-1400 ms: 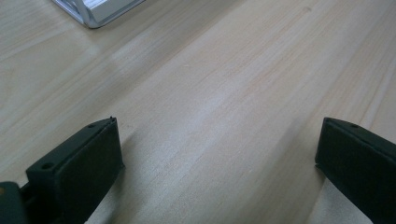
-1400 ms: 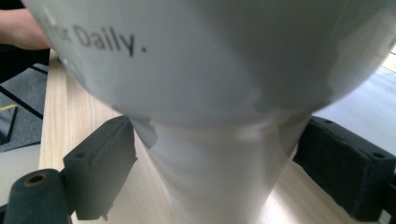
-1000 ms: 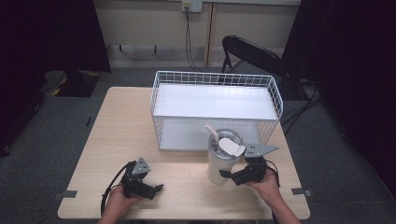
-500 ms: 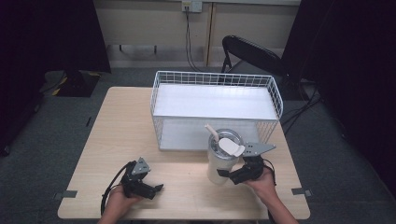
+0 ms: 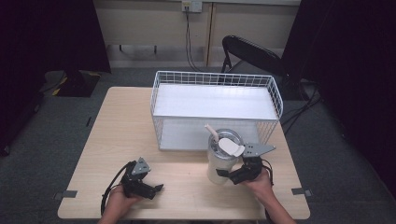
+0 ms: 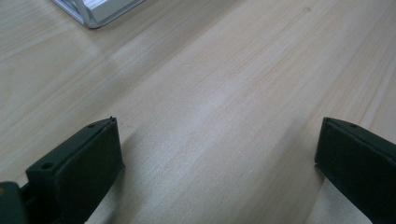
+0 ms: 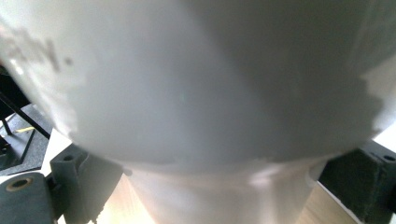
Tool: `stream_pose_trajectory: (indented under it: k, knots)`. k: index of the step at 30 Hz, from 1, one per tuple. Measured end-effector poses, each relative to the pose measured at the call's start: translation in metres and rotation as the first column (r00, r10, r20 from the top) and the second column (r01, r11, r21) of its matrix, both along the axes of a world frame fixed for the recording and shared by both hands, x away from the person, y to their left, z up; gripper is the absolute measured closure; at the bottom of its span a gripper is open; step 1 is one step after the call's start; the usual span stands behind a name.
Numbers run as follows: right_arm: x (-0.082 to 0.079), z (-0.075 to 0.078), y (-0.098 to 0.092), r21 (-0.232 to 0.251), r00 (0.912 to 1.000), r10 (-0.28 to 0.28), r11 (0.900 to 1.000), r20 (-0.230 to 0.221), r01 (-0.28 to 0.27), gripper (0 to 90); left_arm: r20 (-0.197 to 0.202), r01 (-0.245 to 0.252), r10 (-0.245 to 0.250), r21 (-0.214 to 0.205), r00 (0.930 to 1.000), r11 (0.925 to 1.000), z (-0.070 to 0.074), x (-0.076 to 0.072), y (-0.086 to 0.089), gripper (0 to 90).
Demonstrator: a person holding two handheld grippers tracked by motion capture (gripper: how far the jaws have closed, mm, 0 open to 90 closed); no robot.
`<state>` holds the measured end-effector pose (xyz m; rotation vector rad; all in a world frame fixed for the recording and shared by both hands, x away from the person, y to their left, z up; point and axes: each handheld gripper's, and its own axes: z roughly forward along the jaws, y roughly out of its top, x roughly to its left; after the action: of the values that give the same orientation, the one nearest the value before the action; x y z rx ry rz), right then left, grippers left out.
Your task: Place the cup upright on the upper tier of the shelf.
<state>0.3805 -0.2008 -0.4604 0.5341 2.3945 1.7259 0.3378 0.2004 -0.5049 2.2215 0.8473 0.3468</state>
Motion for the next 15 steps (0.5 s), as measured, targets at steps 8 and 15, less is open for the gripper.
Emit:
stream_pose_trajectory:
  k: [8, 15]
  knots:
    - [0.0010, -0.0062, 0.0007, 0.040, 0.9999, 0.011, 0.9991, 0.008, -0.011, 7.0, 0.000, 0.000, 0.000, -0.001, 1.0000, 1.0000, 0.0000, 0.0000, 0.0000, 0.1]
    - [0.0017, -0.0092, 0.0022, 0.064, 0.9999, 0.013, 0.9979, -0.008, -0.013, 7.2, 0.000, 0.000, 0.000, 0.000, 1.0000, 1.0000, 0.0000, 0.0000, 0.0000, 0.1]
